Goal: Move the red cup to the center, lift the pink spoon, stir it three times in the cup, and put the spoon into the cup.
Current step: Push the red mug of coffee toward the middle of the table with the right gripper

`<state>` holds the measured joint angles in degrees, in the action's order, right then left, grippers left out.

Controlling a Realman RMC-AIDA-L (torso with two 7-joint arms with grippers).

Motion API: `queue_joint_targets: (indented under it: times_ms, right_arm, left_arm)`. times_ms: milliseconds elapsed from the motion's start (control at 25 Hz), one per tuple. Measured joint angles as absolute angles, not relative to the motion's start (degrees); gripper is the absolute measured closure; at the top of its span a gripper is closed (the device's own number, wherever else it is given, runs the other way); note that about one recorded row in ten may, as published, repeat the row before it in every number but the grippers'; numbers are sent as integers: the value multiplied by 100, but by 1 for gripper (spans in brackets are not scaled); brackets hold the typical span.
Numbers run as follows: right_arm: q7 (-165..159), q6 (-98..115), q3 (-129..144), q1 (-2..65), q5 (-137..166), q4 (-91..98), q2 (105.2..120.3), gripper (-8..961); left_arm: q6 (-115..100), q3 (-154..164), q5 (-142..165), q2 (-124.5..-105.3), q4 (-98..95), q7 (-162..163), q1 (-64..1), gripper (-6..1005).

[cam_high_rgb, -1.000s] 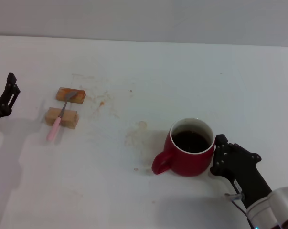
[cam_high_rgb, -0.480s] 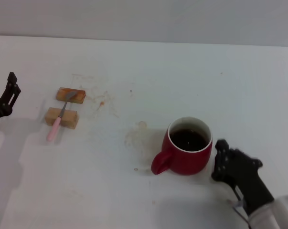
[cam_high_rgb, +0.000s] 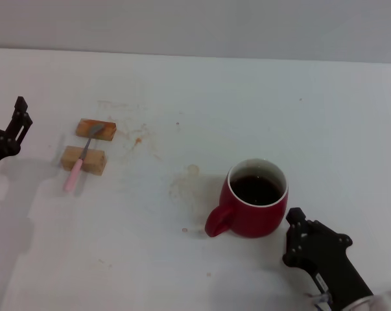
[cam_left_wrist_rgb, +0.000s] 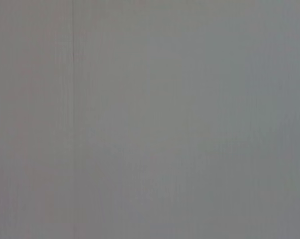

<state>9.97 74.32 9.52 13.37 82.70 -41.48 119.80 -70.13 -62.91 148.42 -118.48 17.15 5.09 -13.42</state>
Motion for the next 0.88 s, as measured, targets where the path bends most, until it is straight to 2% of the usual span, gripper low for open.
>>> queue_joint_targets:
  times_ms: [280,760,880]
  right_arm:
    - [985,7094,839,1806,8271,-4078,11982,953]
    - [984,6814,699,2182,8271,-3984,11988,953]
    - [984,6800,714,2094,8274,-4012,11989,953]
  left_arm:
    - [-7020,-6302,14836,-11847,1713,509,-1310,184]
    - [-7046,-6302,14817,-11847,1705,509,-1281,183]
    - [-7043,-6300,14818,-11847,1705,510,-1290,183]
